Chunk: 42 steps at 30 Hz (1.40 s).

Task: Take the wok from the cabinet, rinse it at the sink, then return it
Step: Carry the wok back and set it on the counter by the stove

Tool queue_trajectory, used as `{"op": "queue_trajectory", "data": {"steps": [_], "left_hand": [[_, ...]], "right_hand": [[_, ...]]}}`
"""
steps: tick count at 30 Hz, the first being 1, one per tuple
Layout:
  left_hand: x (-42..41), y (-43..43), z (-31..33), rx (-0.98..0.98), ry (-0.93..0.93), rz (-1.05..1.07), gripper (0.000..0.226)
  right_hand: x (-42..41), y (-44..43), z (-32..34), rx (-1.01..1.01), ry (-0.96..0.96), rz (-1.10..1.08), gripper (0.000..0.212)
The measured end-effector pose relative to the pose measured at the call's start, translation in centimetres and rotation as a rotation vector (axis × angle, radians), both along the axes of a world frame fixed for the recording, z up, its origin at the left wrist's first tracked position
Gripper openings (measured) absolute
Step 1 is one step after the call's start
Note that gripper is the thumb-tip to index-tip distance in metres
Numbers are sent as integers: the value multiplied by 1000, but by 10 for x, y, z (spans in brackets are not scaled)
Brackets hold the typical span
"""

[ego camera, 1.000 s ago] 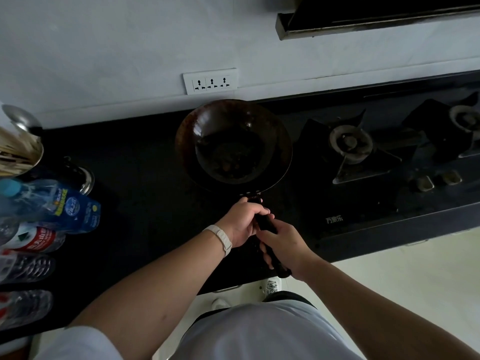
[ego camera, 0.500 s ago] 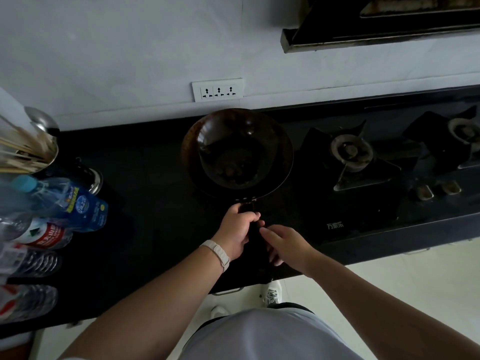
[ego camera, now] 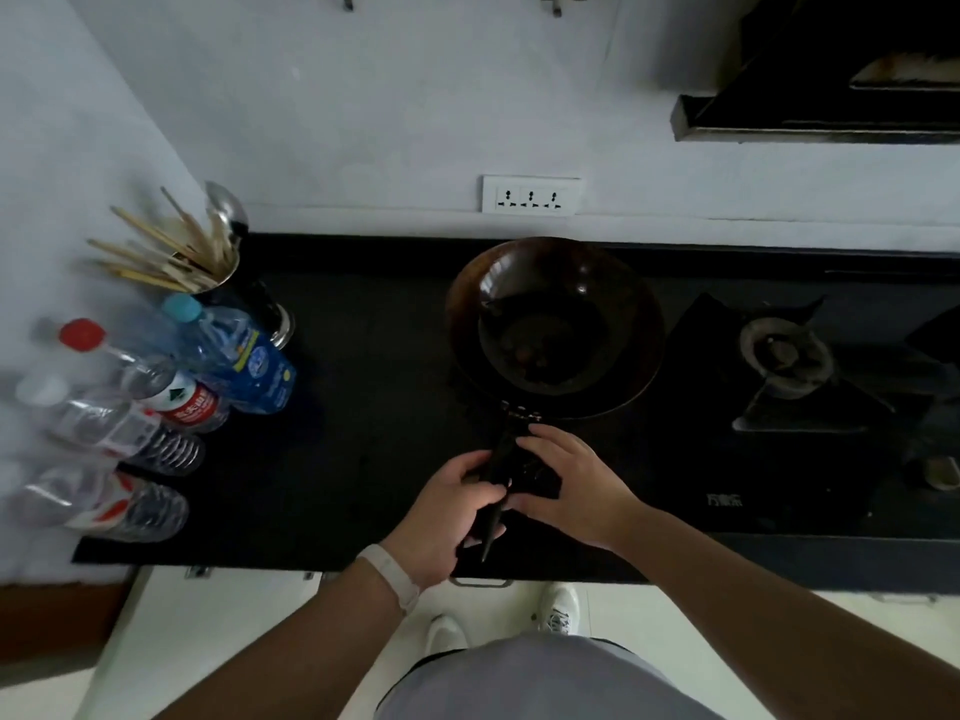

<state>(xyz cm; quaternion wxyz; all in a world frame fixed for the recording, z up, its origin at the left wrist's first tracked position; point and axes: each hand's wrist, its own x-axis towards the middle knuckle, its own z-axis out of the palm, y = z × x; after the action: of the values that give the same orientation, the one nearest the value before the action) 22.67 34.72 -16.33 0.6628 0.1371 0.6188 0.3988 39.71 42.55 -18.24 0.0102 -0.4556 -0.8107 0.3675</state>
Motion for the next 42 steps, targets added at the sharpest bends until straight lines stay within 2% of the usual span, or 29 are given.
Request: {"op": "queue_trajectory", "data": {"steps": [6, 15, 21, 27, 39, 42], "left_hand": [[-35, -30, -1, 56, 76, 124, 39], [-82, -26, 11, 75, 215, 380, 39], [-106, -10, 8, 92, 266, 367, 34], [-125, 6, 5, 105, 274, 342, 33], [-163, 37, -3, 112, 294, 309, 31], [-166, 39, -2, 90, 348, 265, 31]], "right_hand": [[-29, 3, -9, 76, -15, 75, 71], [-75, 7, -7, 184, -180, 195, 75], [-94, 12, 0, 199, -242, 201, 73], [-105, 23, 5, 301, -296, 237, 70], [-122, 35, 8, 271, -289, 241, 70], [-125, 35, 11, 262, -300, 225, 70]]}}
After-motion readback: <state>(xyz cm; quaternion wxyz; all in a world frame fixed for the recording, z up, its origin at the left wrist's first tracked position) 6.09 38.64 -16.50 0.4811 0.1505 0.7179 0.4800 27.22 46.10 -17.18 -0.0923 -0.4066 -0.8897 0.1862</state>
